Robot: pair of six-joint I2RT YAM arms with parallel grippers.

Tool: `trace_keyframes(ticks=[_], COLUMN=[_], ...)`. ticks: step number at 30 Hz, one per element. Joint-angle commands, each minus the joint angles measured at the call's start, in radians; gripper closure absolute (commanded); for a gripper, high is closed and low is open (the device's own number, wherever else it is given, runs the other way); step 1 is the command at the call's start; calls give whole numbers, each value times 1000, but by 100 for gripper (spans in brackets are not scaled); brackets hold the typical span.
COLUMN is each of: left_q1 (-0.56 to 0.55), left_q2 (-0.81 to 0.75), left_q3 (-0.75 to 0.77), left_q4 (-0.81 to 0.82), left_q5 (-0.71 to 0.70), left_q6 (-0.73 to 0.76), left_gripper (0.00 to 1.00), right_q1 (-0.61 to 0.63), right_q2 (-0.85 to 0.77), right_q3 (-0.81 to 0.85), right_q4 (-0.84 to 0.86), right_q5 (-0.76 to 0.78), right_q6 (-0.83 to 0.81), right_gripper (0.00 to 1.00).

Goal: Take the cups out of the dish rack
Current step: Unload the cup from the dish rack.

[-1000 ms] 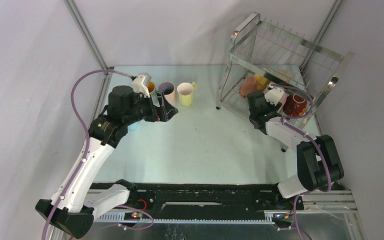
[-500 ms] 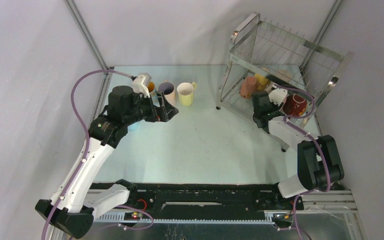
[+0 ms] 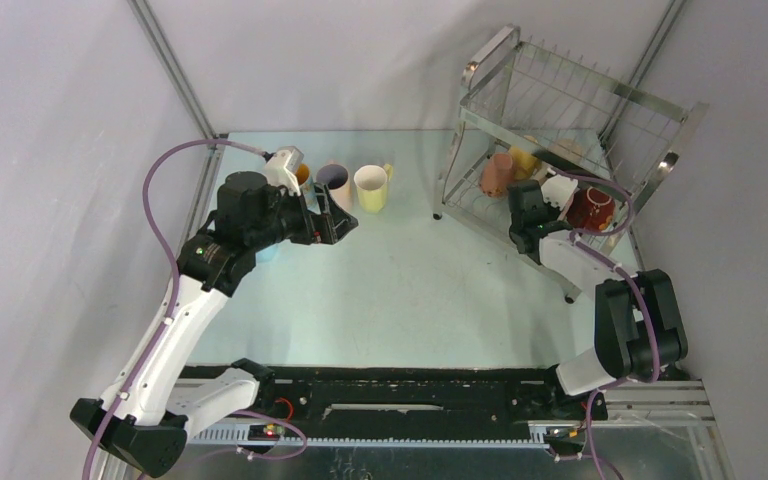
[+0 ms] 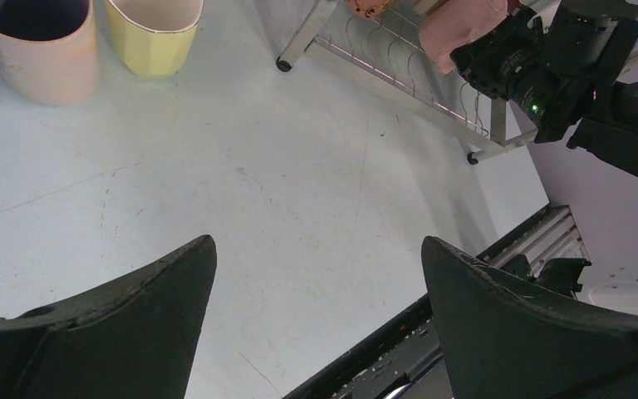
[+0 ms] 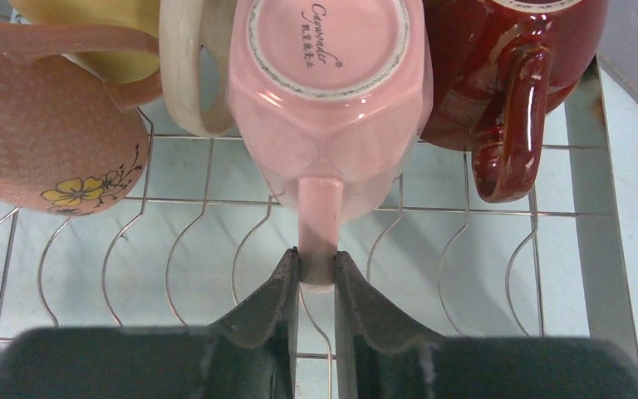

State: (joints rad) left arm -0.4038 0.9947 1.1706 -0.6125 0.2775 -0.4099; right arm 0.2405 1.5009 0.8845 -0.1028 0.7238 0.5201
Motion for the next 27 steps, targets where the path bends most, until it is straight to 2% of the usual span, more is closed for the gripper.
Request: trace_keyframes(ticks=[1,4,13,24,27], left_q1=[-4,-6,-6,-6,-7], left_q2=[-16,-18,-24,-36,-38], left_q3=[2,-2,-12,-26,-28], left_q4=[31,31,33,36,36], left_q5=[21,20,22,23,26], left_q6=[-3,-5,-4,1,0], left_gripper=[0,0,0,0,0], right_q1=[-26,-6,95,181,181], right_q2=[13,13,-3,8,21], right_q3=[51,51,42,42,42], right_q4=[-20,-17,-9,-43,-50], right_q5=[-16,8,45,58,56], right_q6=[-16,-24,7,93,107], right_gripper=[81,87,94,93,86])
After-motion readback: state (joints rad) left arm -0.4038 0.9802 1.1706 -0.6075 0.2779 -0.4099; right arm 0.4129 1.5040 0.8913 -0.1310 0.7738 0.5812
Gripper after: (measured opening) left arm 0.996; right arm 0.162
